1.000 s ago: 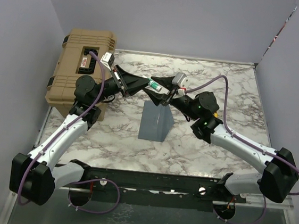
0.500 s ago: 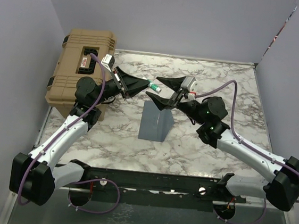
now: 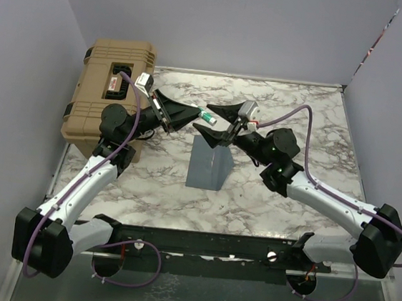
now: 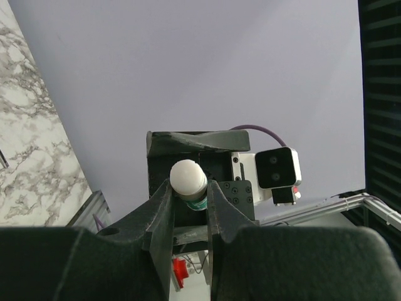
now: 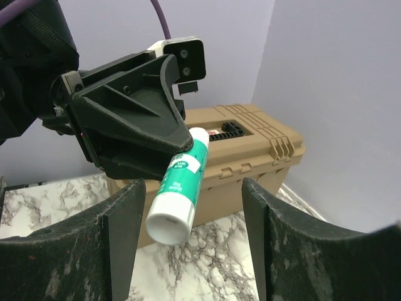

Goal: Place the letter into the envelope and seal it

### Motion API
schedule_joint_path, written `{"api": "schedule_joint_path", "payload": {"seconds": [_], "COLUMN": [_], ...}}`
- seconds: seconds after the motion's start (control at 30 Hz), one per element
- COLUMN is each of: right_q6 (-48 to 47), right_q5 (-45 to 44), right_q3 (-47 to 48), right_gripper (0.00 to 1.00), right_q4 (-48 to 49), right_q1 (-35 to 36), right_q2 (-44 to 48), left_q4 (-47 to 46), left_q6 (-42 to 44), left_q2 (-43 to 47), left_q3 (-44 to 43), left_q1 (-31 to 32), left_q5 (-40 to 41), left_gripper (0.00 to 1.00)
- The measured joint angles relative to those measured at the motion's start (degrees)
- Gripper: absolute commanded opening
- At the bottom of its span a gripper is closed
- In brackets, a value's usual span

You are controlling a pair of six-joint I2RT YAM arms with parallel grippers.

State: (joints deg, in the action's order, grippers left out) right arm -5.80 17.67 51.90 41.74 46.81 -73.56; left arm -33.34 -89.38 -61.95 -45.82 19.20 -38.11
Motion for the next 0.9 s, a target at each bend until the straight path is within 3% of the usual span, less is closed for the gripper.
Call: {"api": "schedule_joint_path", "payload": {"seconds": [0.37,0.47,0.57,0.77,0.87,0.9], "right_q6": [1.6,1.7,2.1,2.4,2.6,2.8], "right_q5": [0.0,-0.5,-1.1,-1.8,-2.2,-2.4], "right_q3": [0.0,0.1,0.5,1.6,1.7,1.7], "right_gripper": [0.63,0.54,0.37,0.2,0.03,0.01], "right_q4": [4.7,4.8,4.8,4.7,4.7,4.7], "right_q1": [0.0,0.0,0.0,0.3,0.3,0.3], "right_q2": [-0.7,-1.1,-2.0,-2.7,-2.8,-2.8], "left_q4": [0.0,0.0,0.0,0.0,0.0,0.0], "left_q6": [0.0,0.0,0.0,0.0,0.0,0.0], "left_q2": [0.1,0.1,0.1,0.1,0.1,0.1], "left_q3": [0.0,0.0,0.0,0.0,0.0,0.0], "left_q1": [0.0,0.0,0.0,-0.1,-0.1,-0.1], "left_q5": [0.0,0.0,0.0,0.2,0.2,0.2], "left_gripper": [0.0,0.0,0.0,0.0,0.0,0.07]}}
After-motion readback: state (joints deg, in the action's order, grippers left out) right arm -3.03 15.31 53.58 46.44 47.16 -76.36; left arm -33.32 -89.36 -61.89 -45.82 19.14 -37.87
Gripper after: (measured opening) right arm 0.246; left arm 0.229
